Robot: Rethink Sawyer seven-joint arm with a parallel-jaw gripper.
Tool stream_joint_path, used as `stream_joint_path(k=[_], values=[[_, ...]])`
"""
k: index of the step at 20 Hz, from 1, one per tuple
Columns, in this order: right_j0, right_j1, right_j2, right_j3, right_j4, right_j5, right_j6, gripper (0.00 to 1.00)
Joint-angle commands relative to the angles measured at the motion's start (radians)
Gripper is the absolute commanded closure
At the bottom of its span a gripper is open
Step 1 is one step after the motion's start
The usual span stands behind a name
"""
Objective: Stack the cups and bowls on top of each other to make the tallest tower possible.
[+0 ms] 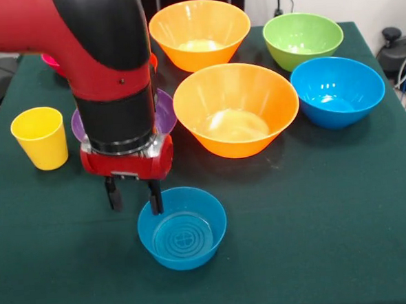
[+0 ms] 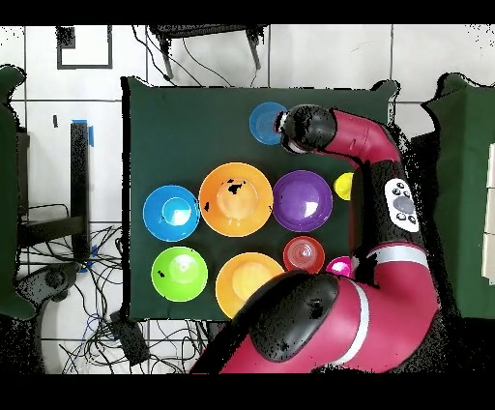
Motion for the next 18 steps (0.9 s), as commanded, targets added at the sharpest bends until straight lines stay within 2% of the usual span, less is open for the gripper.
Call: stream_joint_path(k=[1,7,13,15,18], values=[[0.049,-0.111,-0.020,0.133,0.052,0.115,0.134,0.00],[0.080,-0.122,-0.056,0.147,0.085,0.107,0.157,0.00],[0.060,-0.173,-0.036,0.278,0.118,0.092,0.104,0.00],[0.063,-0.196,-0.038,0.322,0.133,0.085,0.119,0.00],[0.097,-0.228,-0.063,0.385,0.154,0.027,0.191,0.00]])
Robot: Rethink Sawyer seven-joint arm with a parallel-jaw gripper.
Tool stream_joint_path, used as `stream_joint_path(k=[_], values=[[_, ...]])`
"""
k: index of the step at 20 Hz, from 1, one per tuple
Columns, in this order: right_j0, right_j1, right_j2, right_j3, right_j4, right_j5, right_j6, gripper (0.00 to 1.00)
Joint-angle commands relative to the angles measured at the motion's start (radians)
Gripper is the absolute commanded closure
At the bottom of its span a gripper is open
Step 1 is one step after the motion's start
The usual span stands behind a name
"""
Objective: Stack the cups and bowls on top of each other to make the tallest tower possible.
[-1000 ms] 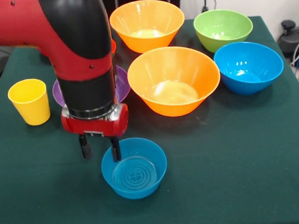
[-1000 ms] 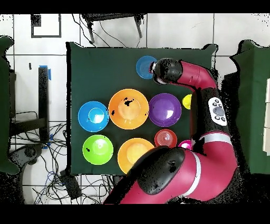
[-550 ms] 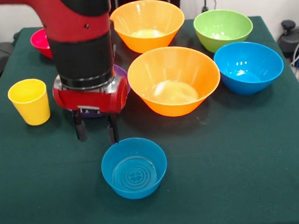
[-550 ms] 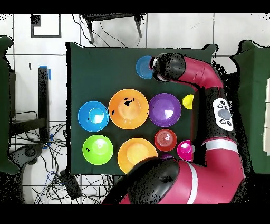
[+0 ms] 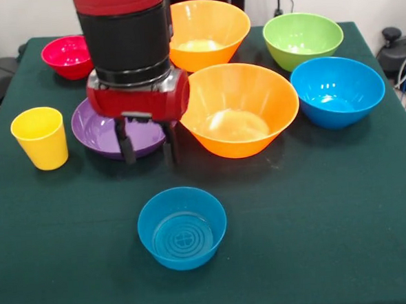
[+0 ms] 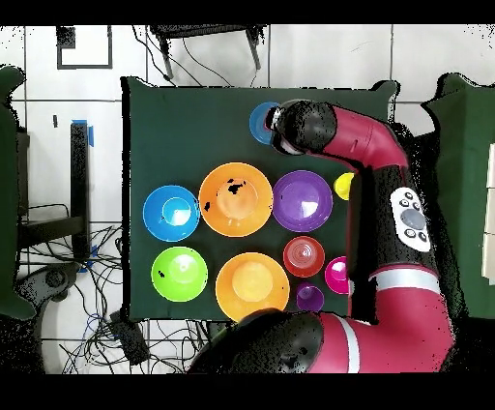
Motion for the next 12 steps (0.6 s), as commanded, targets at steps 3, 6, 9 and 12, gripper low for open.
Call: stream_joint_path(k=[3,6,9,12], values=[[0.091,-0.069,-0.038,0.249,0.050,0.006,0.231,0.00],[0.127,-0.082,-0.059,0.271,0.057,-0.010,0.251,0.00],[0.158,-0.082,-0.077,0.281,0.074,-0.030,0.289,0.00],[0.192,-0.073,-0.101,0.282,0.085,-0.057,0.332,0.00]])
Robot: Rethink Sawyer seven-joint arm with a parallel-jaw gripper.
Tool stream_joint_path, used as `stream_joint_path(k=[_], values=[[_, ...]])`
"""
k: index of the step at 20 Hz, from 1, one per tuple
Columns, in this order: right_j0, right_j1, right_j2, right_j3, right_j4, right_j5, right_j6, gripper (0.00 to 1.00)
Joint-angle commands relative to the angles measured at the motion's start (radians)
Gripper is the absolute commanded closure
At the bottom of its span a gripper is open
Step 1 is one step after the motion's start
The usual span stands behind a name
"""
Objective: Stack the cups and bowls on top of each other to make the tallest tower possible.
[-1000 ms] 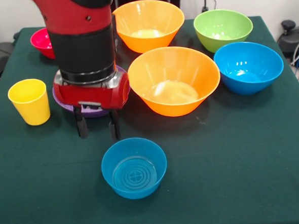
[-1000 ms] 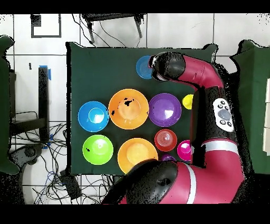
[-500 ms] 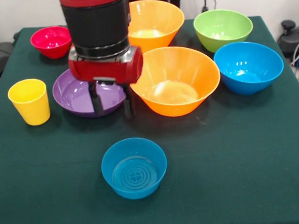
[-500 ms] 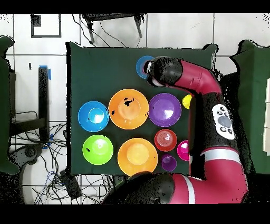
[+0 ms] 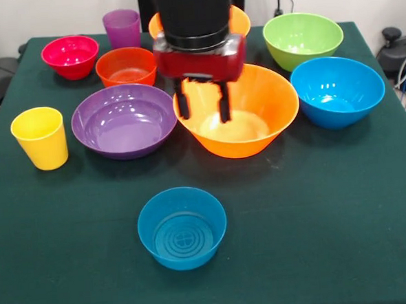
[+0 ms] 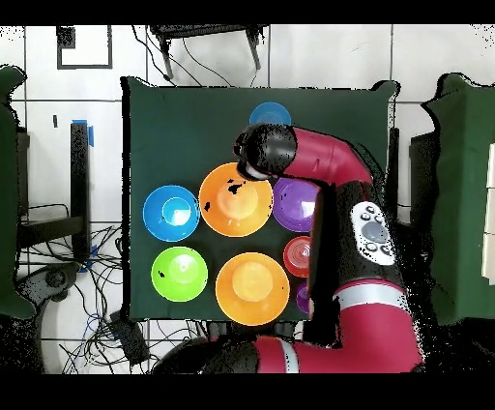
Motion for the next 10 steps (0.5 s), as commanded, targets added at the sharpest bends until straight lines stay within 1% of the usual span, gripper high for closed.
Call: stream_joint_path(k=[1,5,10], values=[[0.078,0.009,-0.022,0.109,0.031,-0.065,0.246,0.00],[0.125,0.014,-0.062,0.122,0.035,-0.106,0.309,0.00],[0.170,0.028,-0.120,0.121,0.041,-0.133,0.371,0.00]])
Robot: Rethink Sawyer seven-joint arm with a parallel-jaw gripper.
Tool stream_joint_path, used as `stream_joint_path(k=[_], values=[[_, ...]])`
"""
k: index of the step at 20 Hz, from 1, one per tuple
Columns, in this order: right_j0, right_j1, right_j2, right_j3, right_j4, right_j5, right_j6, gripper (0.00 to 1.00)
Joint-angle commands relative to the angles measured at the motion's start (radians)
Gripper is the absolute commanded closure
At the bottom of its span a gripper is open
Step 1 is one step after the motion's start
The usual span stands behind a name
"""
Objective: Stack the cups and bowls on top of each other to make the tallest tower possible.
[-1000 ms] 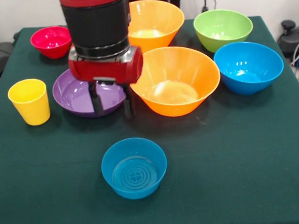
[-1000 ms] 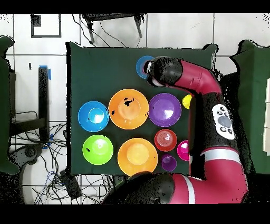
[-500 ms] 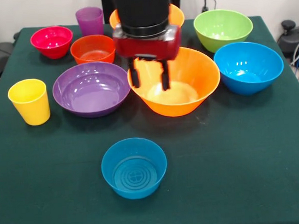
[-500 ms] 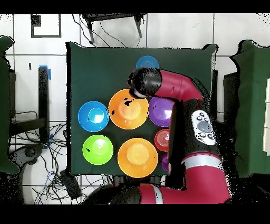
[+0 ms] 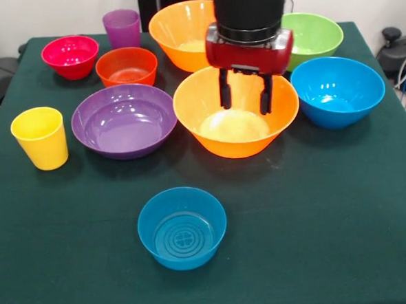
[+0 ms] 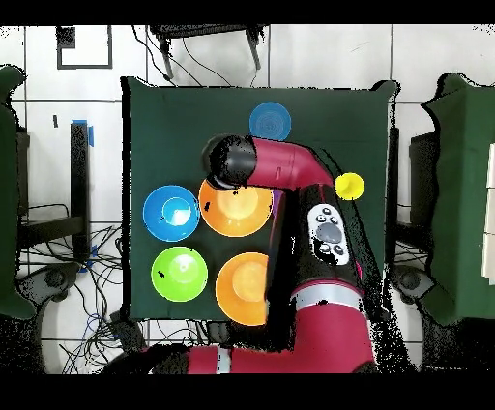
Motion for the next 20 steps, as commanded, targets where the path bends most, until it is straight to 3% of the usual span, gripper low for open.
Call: stream_joint_path(k=[1,9,12,20], values=[[0.056,0.033,-0.059,0.079,0.016,-0.086,0.252,0.00],[0.084,0.051,-0.085,0.075,0.027,-0.115,0.300,0.00],[0.121,0.057,-0.115,0.079,0.052,-0.124,0.369,0.00],[0.190,0.120,-0.162,0.077,0.104,-0.185,0.442,0.00]])
